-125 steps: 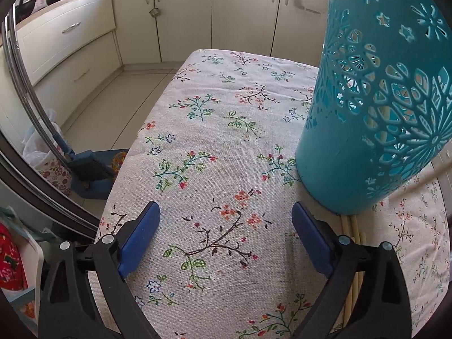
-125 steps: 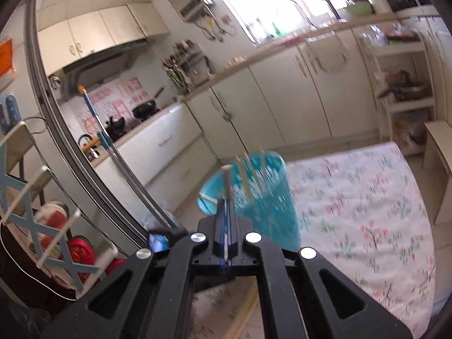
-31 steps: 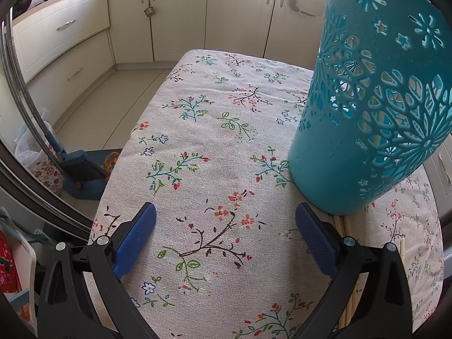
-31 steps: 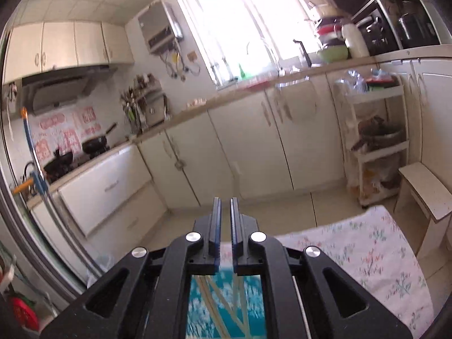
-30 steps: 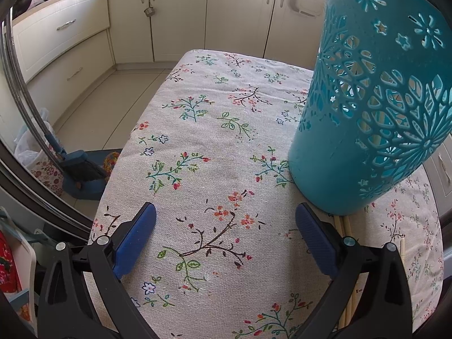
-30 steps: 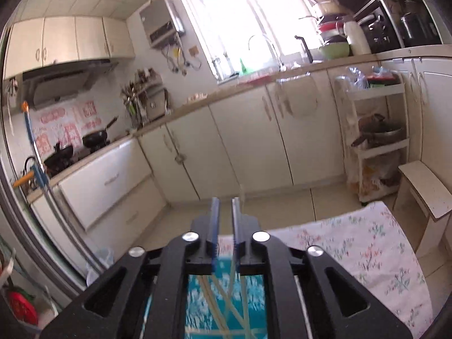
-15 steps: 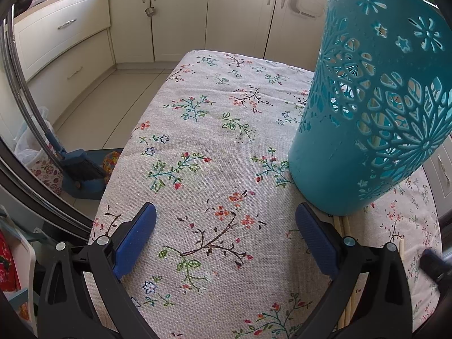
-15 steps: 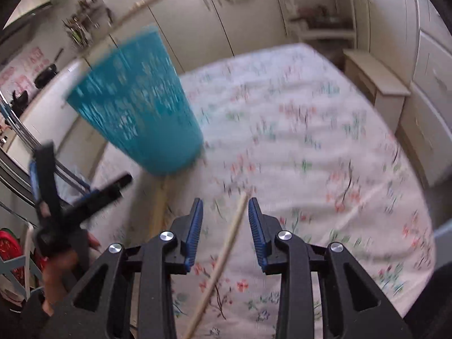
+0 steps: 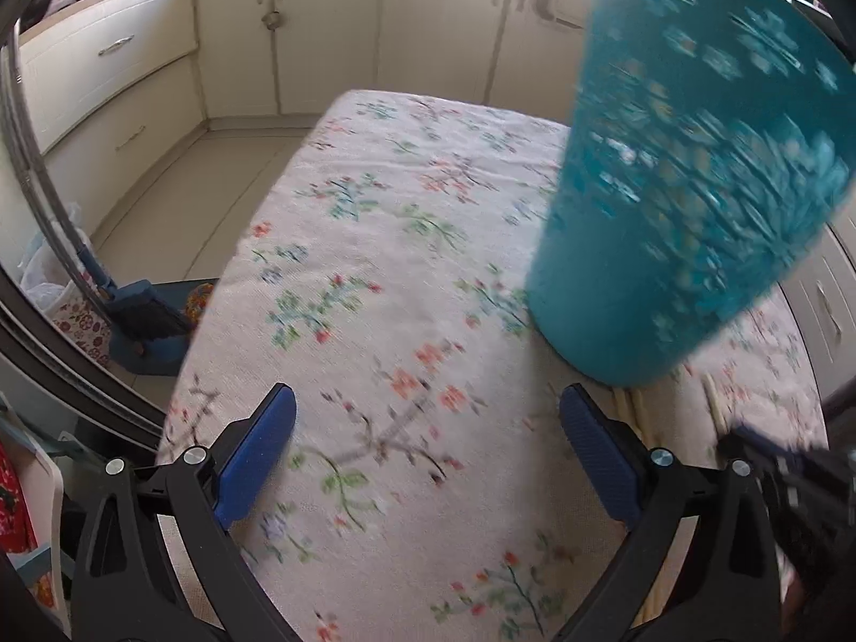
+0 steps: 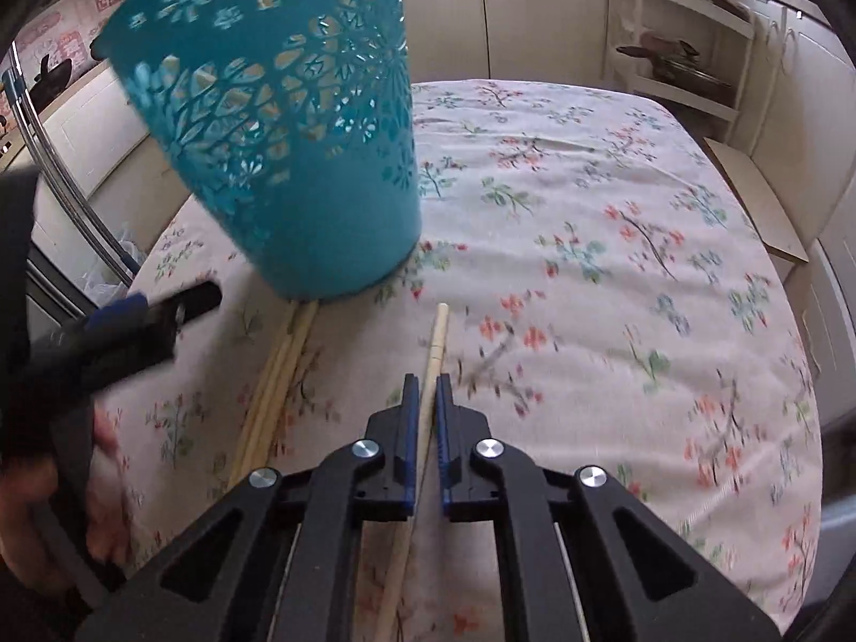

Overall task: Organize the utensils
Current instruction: 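Grasp a chopstick from the bundle with the left tool while the right tool returns to the bundle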

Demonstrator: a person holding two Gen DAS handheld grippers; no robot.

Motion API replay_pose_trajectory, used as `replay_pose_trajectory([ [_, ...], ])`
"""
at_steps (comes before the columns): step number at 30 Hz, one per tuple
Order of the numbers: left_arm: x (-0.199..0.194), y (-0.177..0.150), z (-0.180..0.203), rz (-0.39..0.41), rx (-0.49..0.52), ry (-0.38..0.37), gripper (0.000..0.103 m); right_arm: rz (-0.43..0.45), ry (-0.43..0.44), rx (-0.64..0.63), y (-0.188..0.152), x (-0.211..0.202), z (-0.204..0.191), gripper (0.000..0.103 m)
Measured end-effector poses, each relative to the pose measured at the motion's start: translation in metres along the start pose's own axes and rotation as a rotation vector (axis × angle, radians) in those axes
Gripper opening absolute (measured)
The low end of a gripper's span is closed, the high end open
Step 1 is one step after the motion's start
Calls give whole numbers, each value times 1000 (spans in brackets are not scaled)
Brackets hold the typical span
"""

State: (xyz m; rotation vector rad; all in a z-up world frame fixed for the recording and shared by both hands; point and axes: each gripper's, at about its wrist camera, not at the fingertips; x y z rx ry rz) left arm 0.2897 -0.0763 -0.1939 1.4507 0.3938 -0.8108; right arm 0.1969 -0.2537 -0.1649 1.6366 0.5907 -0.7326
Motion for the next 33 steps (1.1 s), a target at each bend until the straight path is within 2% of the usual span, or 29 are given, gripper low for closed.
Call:
replay_pose_trajectory([
  [3,-13,-14,16,-7,75,-31,95,10,31,26,-3,-1,4,7],
  [6,-16,-20,28,-23,96,-50,95,17,57,43,-6,-3,10,7],
  [8,-15,-21,36,-28,135,-29,95,12,70,59,-4,-1,12,7],
  [13,-17,-23,43,-35,132,-42,95,10,90,75,-3,0,17,7],
  [20,-17,-25,51,-39,156,-3,92,4,107,92,-2,3,22,8],
  [23,-16,-23,56,-36,177,5,78,2,111,98,-2,1,23,8],
  [24,-17,-22,58,-38,181,2,66,2,113,100,-2,1,24,8],
  [25,-19,-21,60,-40,188,-9,51,1,114,103,-2,1,24,8],
  [26,-20,-20,62,-45,194,-24,42,1,115,106,-2,2,24,8],
  [27,-20,-19,63,-51,199,-48,25,0,118,109,-1,2,26,8],
  [28,-21,-19,65,-64,199,-77,13,-1,120,113,-1,2,27,8],
  [30,-23,-20,65,-85,199,-116,6,-2,125,121,0,3,30,9],
  [33,-30,-24,61,-106,188,-155,5,-5,131,129,2,4,34,9],
])
Point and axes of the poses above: each gripper's, at about its wrist camera, not at the fingertips, and x roughly the way its jaws point, z to its right, y to its top, and after that the axes turned 10 degrees about z, right-handed
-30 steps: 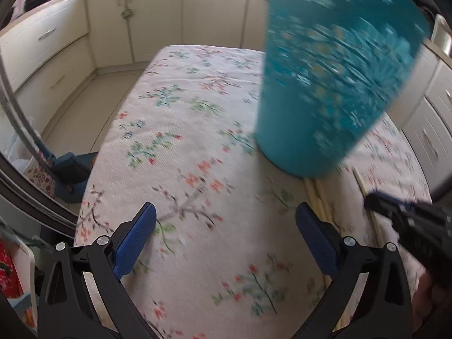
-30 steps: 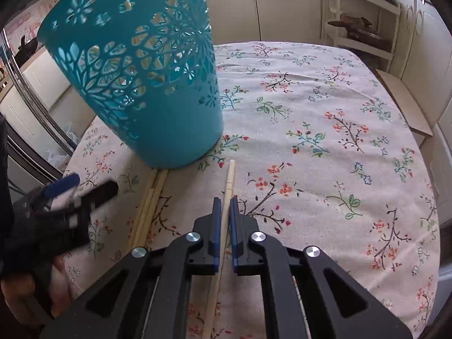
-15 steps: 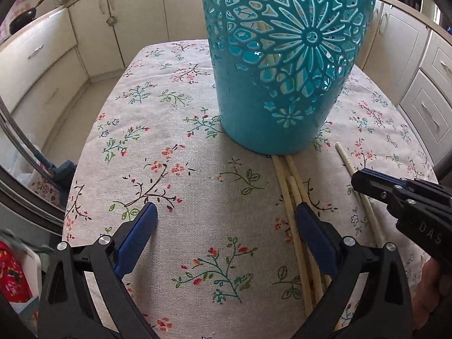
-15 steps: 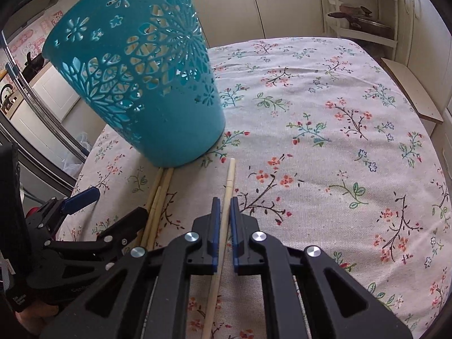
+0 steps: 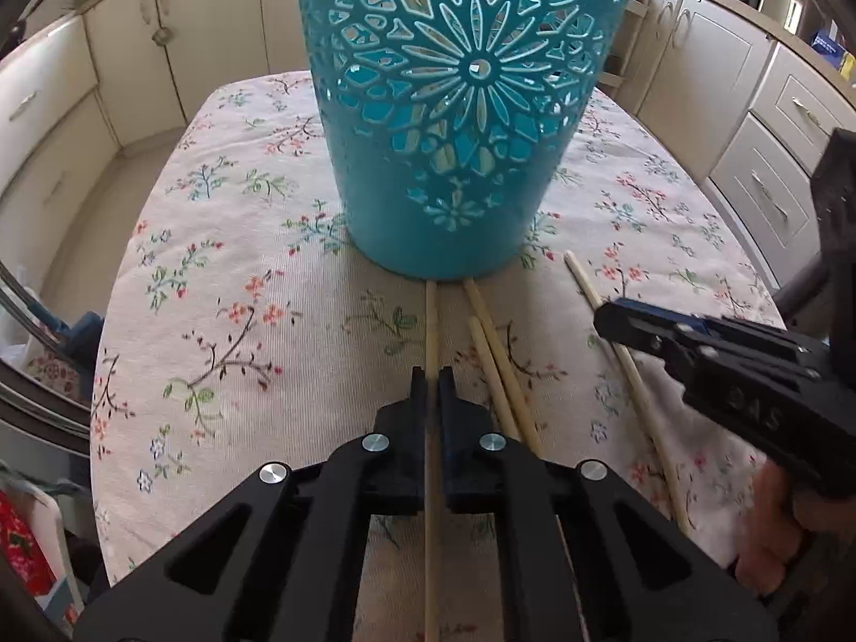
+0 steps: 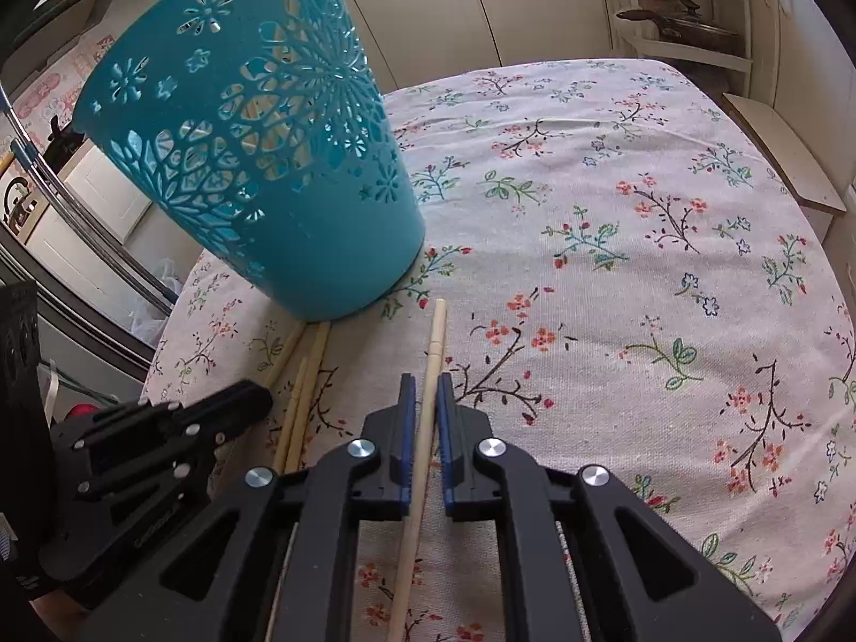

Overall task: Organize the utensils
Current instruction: 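Grasp a chopstick from the bundle with the left tool while the right tool returns to the bundle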

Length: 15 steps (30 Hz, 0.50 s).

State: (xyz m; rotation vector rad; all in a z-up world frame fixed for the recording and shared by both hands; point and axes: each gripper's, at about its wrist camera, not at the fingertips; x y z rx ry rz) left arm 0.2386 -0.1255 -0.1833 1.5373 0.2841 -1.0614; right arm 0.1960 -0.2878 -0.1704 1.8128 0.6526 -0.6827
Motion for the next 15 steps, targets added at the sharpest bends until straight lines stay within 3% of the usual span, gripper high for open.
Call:
replay_pose_trajectory([
  [6,-13,-13,2,-48,23,-37,5,-4,8,6,2,0,3,10],
  [15,10,11,10,-67,68,36,12,2,13,-7,0,-1,0,15],
])
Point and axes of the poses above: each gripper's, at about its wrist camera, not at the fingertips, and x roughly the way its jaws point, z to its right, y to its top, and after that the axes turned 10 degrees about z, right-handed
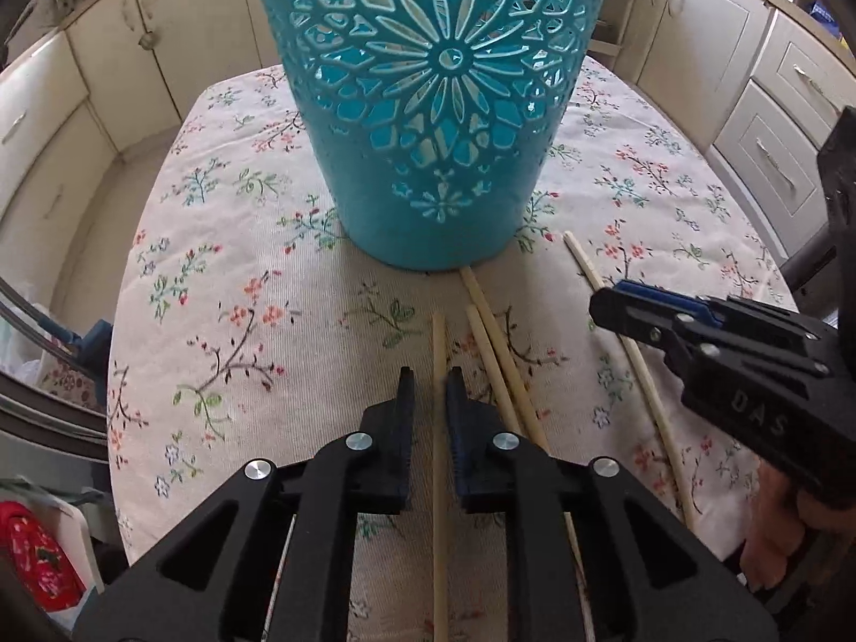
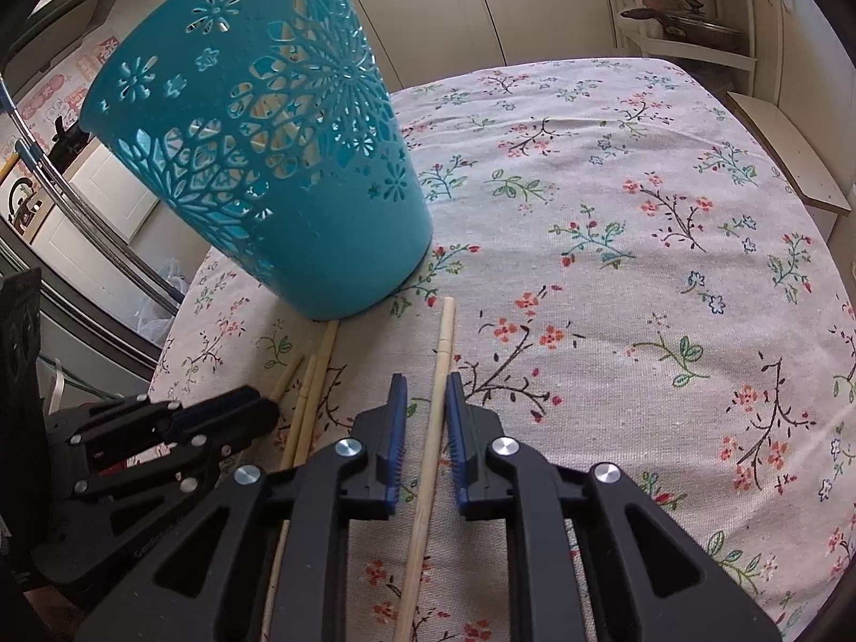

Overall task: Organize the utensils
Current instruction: 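Lift the chopstick with the left tool over the teal cup and drop it in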

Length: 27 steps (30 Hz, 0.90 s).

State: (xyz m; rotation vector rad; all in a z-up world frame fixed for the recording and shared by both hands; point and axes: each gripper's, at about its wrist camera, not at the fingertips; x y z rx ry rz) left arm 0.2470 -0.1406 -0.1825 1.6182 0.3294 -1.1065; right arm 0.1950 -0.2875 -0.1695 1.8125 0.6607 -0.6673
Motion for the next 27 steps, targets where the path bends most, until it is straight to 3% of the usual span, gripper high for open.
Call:
replay_pose_trajectory([
  [11,8,9,4,16,38,10,12,4,0,-21,-3,3,-10,20],
  [13,8,8,4,20,37,-5,5,5,1,-22,-2,3,-10,20],
  [17,5,6,2,18,33,-6,5,7,8,-31,-3,3,-13,23],
  [22,-7,-1,-15,6,-32,-21,5,11,10,-56,-4,5,-20,30],
  [27,-41,2,-37,75,-111,-82,5,14,11,-67,-6,5,-23,31],
])
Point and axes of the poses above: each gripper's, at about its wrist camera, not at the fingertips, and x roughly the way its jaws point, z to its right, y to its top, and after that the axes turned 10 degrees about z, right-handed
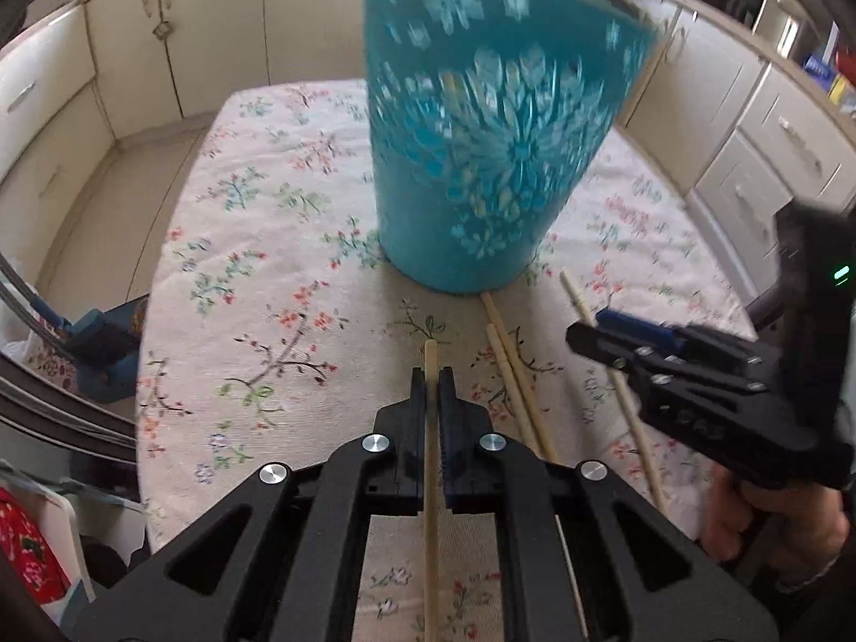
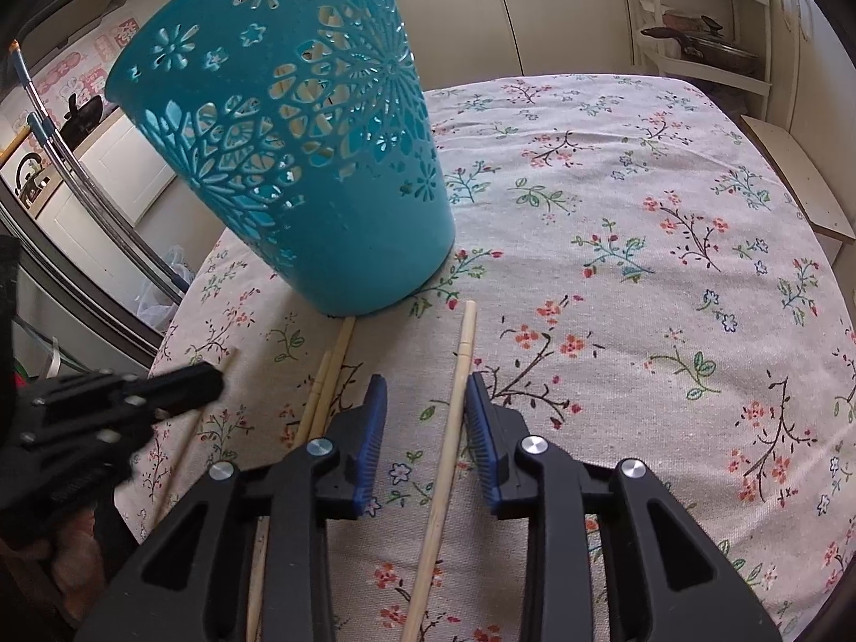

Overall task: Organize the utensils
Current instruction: 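Lift the chopstick with the left tool over the teal cup and drop it in, then position the open right tool around a chopstick while the left tool withdraws from the cup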

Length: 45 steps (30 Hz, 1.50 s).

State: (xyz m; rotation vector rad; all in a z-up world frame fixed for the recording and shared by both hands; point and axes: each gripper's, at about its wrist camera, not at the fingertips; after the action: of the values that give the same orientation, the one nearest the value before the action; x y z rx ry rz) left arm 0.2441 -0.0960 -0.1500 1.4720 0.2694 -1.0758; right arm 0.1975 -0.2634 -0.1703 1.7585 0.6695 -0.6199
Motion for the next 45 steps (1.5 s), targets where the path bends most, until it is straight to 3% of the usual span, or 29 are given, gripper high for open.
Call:
replay_pose_trajectory([
  [8,-84,46,-11,202,-68,-97,5,3,6,7,-4,-3,-2,33],
  [15,-141,117,4,478,-87,-127,5,0,21,29,-2,-3,2,37],
  [19,-146,156,20,625,-90,-99,5,-2,31,40,-1,-3,4,38],
  [24,-125,188,32,726,-106,-54,5,-5,52,56,-1,-4,6,42],
  [32,-70,205,22,750,-183,-14,5,-8,77,34,0,-4,3,53],
  [37,-41,195,22,687,-144,-2,5,-11,96,49,0,-3,4,55],
  [41,-17,184,24,592,-100,1,5,-15,106,58,0,-3,6,55],
  [45,-14,166,26,545,-61,34,10,-23,119,62,0,-5,10,55],
])
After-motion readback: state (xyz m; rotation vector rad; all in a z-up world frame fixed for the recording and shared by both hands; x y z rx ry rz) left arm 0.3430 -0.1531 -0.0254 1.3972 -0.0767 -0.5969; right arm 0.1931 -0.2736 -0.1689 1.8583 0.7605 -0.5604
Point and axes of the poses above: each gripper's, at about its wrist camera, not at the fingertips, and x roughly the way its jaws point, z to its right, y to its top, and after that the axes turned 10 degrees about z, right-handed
